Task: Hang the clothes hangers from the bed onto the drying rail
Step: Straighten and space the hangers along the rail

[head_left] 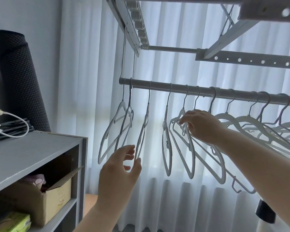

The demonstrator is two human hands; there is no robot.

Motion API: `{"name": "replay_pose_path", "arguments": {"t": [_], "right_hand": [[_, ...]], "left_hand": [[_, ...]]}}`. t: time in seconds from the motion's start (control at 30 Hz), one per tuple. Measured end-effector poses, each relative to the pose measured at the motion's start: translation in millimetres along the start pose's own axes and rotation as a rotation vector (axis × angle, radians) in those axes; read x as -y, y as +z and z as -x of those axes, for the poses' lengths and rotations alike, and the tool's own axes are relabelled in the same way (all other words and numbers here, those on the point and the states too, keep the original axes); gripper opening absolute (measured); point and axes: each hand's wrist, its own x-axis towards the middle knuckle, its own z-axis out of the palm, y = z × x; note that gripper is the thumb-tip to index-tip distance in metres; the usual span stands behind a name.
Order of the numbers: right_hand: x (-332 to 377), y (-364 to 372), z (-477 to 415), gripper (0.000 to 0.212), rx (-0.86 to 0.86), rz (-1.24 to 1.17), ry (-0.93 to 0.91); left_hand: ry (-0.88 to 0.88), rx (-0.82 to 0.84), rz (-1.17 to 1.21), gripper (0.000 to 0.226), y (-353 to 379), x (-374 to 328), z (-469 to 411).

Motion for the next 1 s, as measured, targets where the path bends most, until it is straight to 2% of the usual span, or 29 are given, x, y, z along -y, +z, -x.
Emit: {"name": "replay_pose_path", "arguments": {"t": [0.33,0.43,0.67,0.87,1.0], "right_hand": [[1.6,-9.6,11.2,0.035,-0.022,-0.015,0.016],[-1.6,-12.3,14.8,0.035,-0.031,-0.034,0.022],[-17.3,-28.0,37.7,0.035,-0.071,-0.054,-0.010],[-48.1,-36.5,67.1,0.035,-0.070,-0.104,-0.055],[-66.6,-45.2,92.1,0.037,-0.062,-0.180,-0.070]], "left_hand": [[-0.032,0.017,0.041,0.032,-11.4,-8.4,-0.1],[-0.047,0.027,0.034,0.045,-16.3,-13.6,1.1],[-0.005,-0.029,-0.145,0.062,-33.4,-52.2,13.7],[-0.030,-0.065,-0.286,0.038,-23.8,-92.3,21.0],[-0.125,-0.053,-0.365,0.018,-18.9,-120.2,23.4]]}}
